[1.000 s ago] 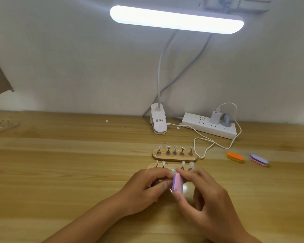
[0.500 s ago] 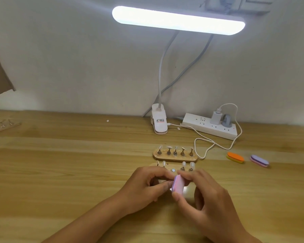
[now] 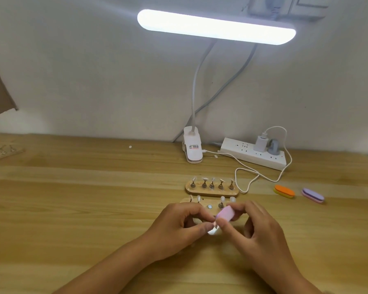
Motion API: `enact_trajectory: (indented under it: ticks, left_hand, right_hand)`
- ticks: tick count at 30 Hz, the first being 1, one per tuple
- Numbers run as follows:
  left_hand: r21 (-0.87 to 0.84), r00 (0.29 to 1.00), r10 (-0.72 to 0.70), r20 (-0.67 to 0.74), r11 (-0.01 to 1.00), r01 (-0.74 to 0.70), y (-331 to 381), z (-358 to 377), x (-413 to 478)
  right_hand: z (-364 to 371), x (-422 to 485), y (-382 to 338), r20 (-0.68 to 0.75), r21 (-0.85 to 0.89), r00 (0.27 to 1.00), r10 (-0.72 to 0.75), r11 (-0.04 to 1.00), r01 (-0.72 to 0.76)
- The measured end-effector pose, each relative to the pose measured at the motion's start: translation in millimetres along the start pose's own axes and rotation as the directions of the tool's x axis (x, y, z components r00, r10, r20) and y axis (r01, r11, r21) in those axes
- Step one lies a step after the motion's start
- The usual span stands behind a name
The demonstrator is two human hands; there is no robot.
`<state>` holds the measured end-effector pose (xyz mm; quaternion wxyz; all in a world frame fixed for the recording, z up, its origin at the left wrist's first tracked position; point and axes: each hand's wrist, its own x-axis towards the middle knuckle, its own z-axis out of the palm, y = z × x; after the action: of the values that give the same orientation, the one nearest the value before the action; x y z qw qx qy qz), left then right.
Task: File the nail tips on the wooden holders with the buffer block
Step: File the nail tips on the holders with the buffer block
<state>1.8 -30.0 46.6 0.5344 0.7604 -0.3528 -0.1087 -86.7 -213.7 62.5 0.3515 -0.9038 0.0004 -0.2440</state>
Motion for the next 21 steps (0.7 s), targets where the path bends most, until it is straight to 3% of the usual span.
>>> enact_trajectory:
  ticks: [4,7,10,12,14,16,19,21]
  left_hand:
    - [-0.021,1.000,0.002,0.003,1.000,-0.002,0.4,-0.9,1.0]
    - [-0.004,1.000,0.001,-0.010,1.000,-0.001,-0.4,-0.6,1.0]
    - [0.012,0.999,0.032,0.028,0.999,-0.032,1.4,-1.0,-0.5]
    - [0.009,0.998,0.046,0.031,0.999,-0.046,2.3,-2.1,0.0]
    - [-0.046,0.999,0.035,0.030,0.998,-0.033,2.8,-2.3,0.8]
    - [-0.086,0.999,0.023,0.027,0.996,-0.020,2.8,-1.7,0.4]
    - [-0.074,1.000,0.009,0.021,0.997,-0.007,0.7,-1.6,0.2]
    - [-0.087,1.000,-0.008,0.021,0.996,0.010,0.2,-1.6,0.5]
  right_hand:
    - [4.7,-4.7,-6.5,0.124,-0.041,0.985,-0.117,0.992,0.123]
    - [1.1,-0.3,0.3,0.032,0.025,0.999,0.009,1.000,-0.010]
    - [1.8,-1.9,-1.1,0.069,0.033,0.997,-0.044,0.999,0.042]
    - [2.8,-2.6,-2.9,0.116,0.151,0.991,-0.064,0.988,0.046]
    - [0.3,0.5,1.8,0.056,0.213,0.998,-0.005,0.977,-0.007]
    - [-1.6,1.2,3.7,-0.008,0.183,1.000,0.005,0.983,-0.004]
    - [3.8,-6.1,-6.5,0.082,0.082,0.985,-0.154,0.986,0.147]
    - [4.0,-5.6,-5.4,0.093,0.054,0.985,-0.147,0.988,0.142]
